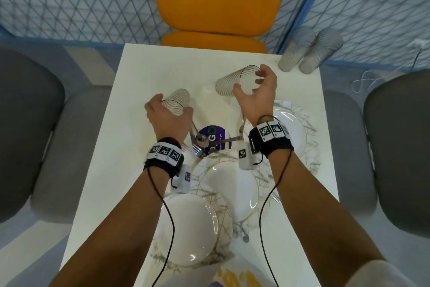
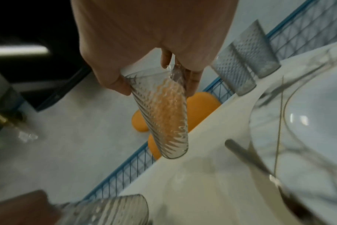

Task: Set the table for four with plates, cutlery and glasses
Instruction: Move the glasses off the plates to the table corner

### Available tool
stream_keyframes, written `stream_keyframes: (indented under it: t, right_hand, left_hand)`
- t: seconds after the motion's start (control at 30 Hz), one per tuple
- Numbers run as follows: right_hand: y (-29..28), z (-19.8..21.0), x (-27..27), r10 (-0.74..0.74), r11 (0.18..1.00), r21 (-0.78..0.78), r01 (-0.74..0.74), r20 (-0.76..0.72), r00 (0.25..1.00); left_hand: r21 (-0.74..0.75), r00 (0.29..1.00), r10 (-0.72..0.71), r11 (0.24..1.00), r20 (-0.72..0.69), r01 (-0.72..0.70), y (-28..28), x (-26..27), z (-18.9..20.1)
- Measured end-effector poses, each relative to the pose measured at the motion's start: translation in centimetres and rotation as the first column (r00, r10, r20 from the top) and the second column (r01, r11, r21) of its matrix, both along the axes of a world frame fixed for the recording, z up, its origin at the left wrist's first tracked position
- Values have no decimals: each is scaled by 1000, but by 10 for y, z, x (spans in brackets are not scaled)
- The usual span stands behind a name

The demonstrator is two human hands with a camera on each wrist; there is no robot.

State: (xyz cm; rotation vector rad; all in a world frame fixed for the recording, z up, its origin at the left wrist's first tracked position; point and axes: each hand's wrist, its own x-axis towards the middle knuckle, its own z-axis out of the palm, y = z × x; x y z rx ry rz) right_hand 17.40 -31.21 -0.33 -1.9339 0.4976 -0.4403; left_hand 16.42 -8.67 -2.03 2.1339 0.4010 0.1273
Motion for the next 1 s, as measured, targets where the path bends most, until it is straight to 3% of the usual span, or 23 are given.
stream_keyframes:
  t: [0.1, 0.13, 0.3, 0.43, 0.5, 0.73, 0.83, 1.0]
  right_hand:
    - [-35, 8, 4, -97, 995, -22, 98, 38, 995]
    - [-69, 12, 1, -155, 987, -42, 156, 36, 987]
    - [-141, 4, 6, -254, 959, -143, 246, -44, 966]
    - [-200, -9, 4, -289, 947, -191, 257, -165, 943]
    - [-220, -16, 4, -279, 949, -210, 234, -222, 934]
    - [-258, -31, 10, -255, 957, -197, 215, -205, 945]
    - [-268, -32, 18, -247, 968, -118, 223, -250, 936]
    - [-275, -33, 27, -250, 968, -53, 244, -237, 939]
  left_hand:
    - [-31, 996, -28, 999, 90, 31, -16, 7, 14]
    - [-46, 992, -66, 996, 106, 71, -44, 12, 20]
    - [-110, 985, -140, 982, 102, 151, -91, 32, 38]
    - [-224, 974, -219, 948, 62, 227, -159, 50, 49]
    - [-200, 959, -278, 938, 56, 283, -191, 59, 48]
    - [-103, 893, -449, 889, -16, 446, -280, 85, 32]
    - [-71, 862, -505, 862, -42, 502, -307, 91, 26]
    - [-67, 869, -489, 872, -73, 485, -337, 94, 20]
